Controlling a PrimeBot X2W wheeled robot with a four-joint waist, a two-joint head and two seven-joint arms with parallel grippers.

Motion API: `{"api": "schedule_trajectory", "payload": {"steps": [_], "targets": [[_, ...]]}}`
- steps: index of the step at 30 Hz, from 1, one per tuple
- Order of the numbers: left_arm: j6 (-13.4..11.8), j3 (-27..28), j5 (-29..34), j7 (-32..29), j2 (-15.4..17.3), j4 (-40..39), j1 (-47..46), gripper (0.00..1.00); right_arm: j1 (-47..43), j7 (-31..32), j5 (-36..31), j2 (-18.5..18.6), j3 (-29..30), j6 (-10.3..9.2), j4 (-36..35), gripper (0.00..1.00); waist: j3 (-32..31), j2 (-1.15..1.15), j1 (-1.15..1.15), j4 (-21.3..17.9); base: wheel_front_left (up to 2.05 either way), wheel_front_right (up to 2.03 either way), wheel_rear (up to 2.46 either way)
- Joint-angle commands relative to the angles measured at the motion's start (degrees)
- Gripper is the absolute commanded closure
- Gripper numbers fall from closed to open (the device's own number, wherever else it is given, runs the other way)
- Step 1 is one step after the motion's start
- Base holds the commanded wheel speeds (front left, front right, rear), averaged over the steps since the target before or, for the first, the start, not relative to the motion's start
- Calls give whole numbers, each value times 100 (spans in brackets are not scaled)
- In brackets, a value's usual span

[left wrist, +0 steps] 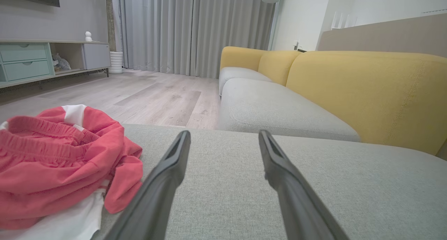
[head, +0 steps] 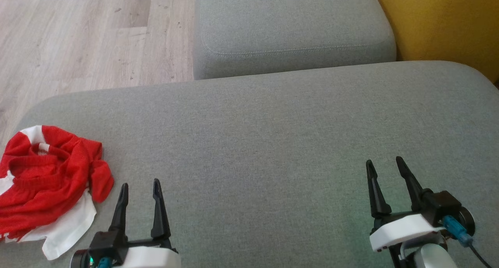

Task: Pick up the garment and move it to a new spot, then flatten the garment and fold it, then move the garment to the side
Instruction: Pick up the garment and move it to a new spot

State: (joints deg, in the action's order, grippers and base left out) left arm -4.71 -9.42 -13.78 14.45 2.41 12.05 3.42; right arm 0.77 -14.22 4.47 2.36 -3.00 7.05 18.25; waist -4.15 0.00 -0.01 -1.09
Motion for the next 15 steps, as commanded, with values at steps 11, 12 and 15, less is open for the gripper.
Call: {"api": "schedule_trajectory", "payload": {"steps": [11,12,15], "targets": [[-15,104,93,55,46,-109,-277,0,238,-78,-46,52,-146,44,-217,0,35,0,1,259,0,0,0],[-20,115,100,55,46,-112,-280,0,225,-78,-53,52,-148,44,-229,0,41,0,1,324,0,0,0],[-28,169,118,55,46,-125,-285,0,198,-78,-69,52,-140,44,-268,0,49,0,1,546,0,0,0]]}}
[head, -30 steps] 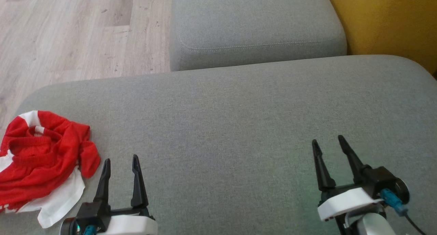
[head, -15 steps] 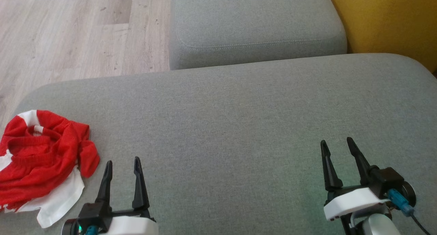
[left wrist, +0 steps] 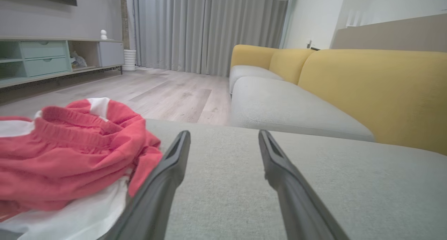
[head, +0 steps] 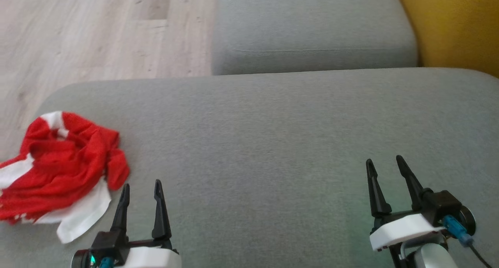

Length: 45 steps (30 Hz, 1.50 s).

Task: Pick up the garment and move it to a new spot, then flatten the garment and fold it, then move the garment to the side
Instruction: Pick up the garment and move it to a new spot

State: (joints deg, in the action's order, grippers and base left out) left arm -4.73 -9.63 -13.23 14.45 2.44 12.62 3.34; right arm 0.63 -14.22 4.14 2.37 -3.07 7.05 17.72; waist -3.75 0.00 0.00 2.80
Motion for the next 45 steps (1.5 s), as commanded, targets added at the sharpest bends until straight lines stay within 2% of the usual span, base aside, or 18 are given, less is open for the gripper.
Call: {"api": "schedule_trajectory", "payload": {"steps": [1,16,24,31,39,42,45], "targets": [[-30,206,66,55,43,-191,-272,0,199,-78,-34,51,-128,44,-223,0,10,0,0,243,0,0,0],[8,521,225,55,43,-274,-159,0,41,-78,78,51,-129,44,-288,0,-81,0,0,1652,0,0,0],[82,853,371,55,43,-381,-94,0,38,-78,67,51,-197,44,-319,0,-163,0,0,2179,0,0,0],[117,1226,507,55,43,-713,-259,0,94,-78,-77,51,-249,44,-321,0,17,0,0,2365,0,0,0],[497,1495,811,55,177,-772,-1227,0,112,-78,-397,51,-115,44,-364,0,458,0,0,2537,0,0,0],[634,1521,852,55,250,-516,-1846,0,256,-78,-615,51,-33,44,-420,0,809,0,0,2478,0,0,0],[703,1497,893,55,332,139,-2568,0,421,-78,-876,51,51,44,-473,0,1162,0,0,2403,0,0,0]]}}
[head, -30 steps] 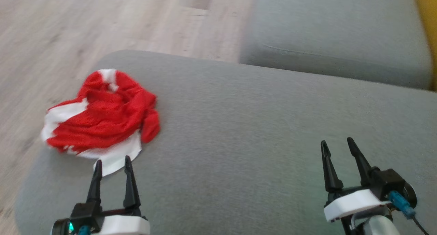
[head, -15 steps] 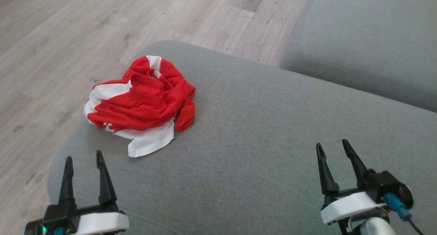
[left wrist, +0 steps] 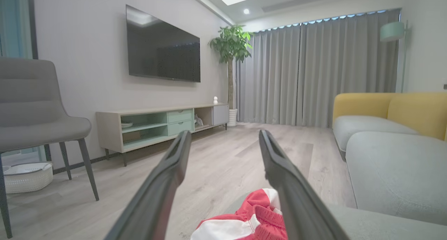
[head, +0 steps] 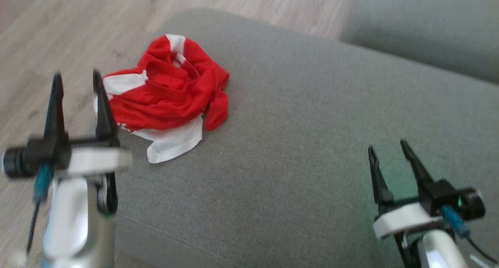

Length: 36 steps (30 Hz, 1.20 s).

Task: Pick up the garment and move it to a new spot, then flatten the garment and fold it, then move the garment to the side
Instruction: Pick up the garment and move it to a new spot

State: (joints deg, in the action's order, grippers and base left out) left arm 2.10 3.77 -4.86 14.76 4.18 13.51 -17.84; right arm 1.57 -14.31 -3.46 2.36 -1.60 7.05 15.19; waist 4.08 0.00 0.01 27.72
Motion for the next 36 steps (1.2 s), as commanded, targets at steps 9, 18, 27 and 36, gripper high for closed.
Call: {"api": "schedule_trajectory", "payload": {"steps": [9,18,27,36], "targets": [[214,-144,82,-500,338,2571,-2481,0,717,-69,-624,217,5,44,-364,0,1252,0,-1,-248,0,0,0],[19,-447,326,-1339,610,4630,-3808,0,1112,-69,-700,667,199,44,-595,0,2129,0,-1,-271,0,0,0],[-395,-534,382,-983,632,5510,-4059,45,1208,-69,-703,750,314,44,-629,0,2292,0,-1,-216,0,0,0],[-322,-634,356,-184,755,5530,-4389,100,1240,-69,-646,572,200,44,-479,0,1901,0,-1,-282,0,0,0]]}}
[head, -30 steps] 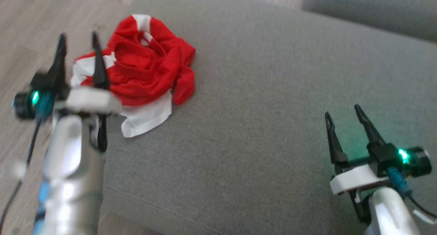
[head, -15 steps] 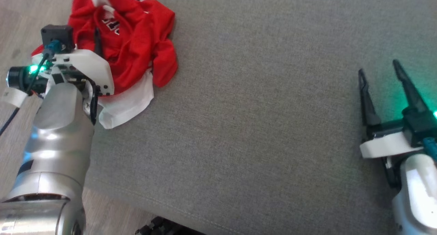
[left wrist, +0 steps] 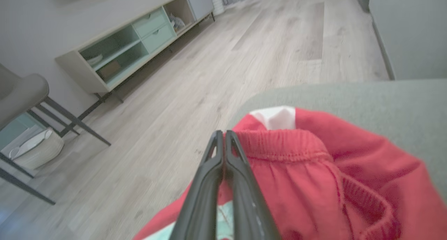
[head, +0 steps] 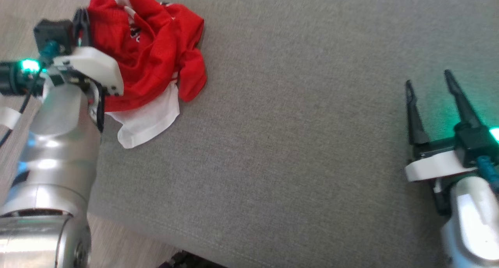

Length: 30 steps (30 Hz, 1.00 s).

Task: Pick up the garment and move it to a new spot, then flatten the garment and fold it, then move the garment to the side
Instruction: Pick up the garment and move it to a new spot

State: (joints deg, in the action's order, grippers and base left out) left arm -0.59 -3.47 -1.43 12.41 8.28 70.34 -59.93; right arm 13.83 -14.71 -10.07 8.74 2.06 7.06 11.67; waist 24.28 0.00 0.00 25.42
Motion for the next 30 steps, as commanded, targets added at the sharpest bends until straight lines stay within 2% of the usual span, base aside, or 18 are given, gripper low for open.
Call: {"api": "schedule_trajectory", "payload": {"steps": [1,6,11,14,15,18,23,30], "targets": [[-32,86,0,99,354,-194,-216,100,2,-29,38,-116,-179,43,-103,0,-215,0,0,-88,0,0,0],[126,-51,60,221,501,-545,-450,100,-68,-29,154,-372,-271,43,6,0,-770,0,0,-369,0,0,0],[222,-446,369,253,630,-1343,-703,100,-256,-29,301,-558,-445,43,114,0,-1506,0,0,-980,0,0,0],[304,-602,436,256,601,-1729,-733,100,-353,-29,485,-580,-598,43,146,0,-1834,0,0,-1396,0,0,0],[304,-602,436,256,601,-1729,-733,100,-353,-29,485,-580,-598,43,146,0,-1834,0,0,-1396,0,0,0],[401,-730,441,257,516,-2132,-789,100,-410,-29,781,-583,-808,43,115,0,-2061,0,0,-1874,0,0,0],[597,-914,333,112,349,-2762,-933,100,-421,-29,919,-585,-965,43,-91,0,-2046,0,0,-2711,0,0,0],[756,-1274,47,-162,29,-3614,-1089,100,-422,-29,1132,-585,-835,43,-273,0,-1745,0,0,-3741,0,0,0]]}}
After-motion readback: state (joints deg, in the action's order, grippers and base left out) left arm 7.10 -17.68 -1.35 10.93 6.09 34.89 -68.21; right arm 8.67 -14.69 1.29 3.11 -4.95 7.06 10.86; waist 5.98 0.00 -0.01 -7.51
